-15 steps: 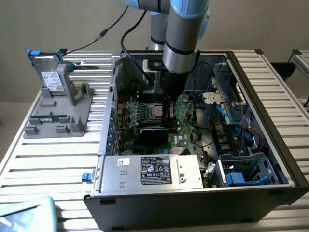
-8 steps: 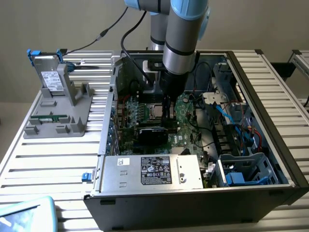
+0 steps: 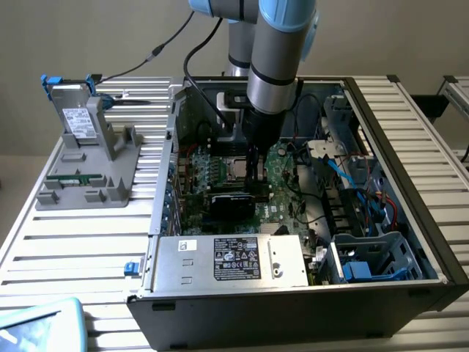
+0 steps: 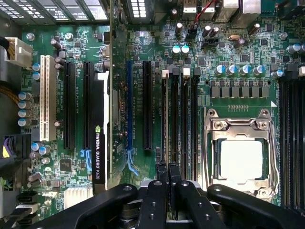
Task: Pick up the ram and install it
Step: 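Insert the ram into the slot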
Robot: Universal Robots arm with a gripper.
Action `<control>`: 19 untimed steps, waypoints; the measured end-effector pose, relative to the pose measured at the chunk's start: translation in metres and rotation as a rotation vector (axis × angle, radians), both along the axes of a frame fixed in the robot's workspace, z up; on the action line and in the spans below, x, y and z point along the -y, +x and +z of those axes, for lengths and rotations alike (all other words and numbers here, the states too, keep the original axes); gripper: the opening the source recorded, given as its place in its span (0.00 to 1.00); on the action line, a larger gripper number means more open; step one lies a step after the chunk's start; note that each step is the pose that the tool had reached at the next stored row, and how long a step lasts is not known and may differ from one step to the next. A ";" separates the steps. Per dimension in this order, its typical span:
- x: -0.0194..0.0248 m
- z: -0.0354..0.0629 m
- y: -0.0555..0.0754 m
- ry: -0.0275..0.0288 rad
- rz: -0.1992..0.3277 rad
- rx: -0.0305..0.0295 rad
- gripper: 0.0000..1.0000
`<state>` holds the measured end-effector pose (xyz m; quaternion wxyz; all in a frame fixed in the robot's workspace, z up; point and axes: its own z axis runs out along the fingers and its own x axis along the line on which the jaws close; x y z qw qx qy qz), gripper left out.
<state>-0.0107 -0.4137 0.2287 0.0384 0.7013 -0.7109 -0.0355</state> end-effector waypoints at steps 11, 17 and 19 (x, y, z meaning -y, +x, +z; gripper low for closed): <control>0.0000 -0.0004 0.000 0.0007 0.000 -0.0069 0.13; 0.0001 -0.0017 0.000 0.0013 0.000 -0.0101 0.13; 0.0001 -0.0019 0.000 0.0014 0.000 -0.0118 0.13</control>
